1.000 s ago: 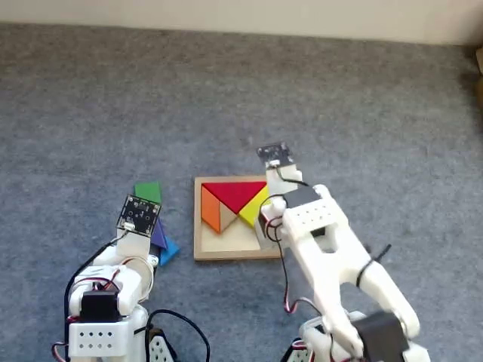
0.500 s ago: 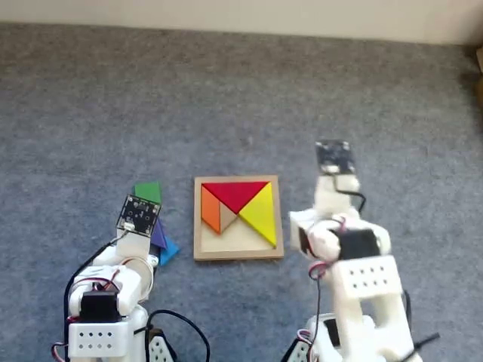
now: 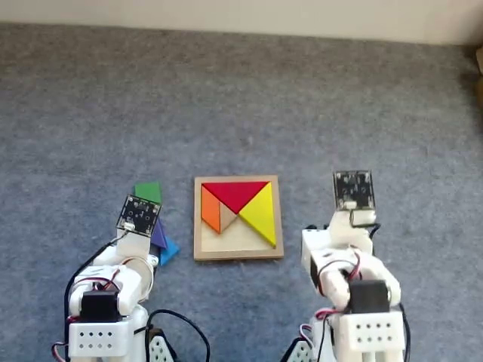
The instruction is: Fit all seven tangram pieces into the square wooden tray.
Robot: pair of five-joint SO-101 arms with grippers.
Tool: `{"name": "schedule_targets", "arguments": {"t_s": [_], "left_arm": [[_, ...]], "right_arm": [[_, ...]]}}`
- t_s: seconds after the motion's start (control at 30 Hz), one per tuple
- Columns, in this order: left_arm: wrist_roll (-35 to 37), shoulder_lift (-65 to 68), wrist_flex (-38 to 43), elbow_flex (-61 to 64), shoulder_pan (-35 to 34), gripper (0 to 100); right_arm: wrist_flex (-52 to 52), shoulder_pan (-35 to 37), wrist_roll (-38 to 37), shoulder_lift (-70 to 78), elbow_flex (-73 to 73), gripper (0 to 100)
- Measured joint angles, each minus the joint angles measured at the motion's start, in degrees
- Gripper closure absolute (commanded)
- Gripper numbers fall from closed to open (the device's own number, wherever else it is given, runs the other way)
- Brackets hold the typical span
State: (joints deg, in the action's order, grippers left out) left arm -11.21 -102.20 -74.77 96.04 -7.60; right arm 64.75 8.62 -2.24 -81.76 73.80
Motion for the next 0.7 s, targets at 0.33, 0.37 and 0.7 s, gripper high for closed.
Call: {"name": "schedule_targets", "arguments": {"t_s": [0.33,0.37,0.7], "left_arm": [[0.0,0.0,0.0,0.0,0.0,99],[0.0,0.0,0.0,0.0,0.0,99],[0.0,0.0,0.0,0.0,0.0,99]], "right_arm": [[0.0,-0.2,0.0,-21.1,15.8,82.6],[0.0,-0.2,0.0,-22.4,16.7,82.6],[0.0,-0.2,0.0,-22.5,21.1,82.6]]}}
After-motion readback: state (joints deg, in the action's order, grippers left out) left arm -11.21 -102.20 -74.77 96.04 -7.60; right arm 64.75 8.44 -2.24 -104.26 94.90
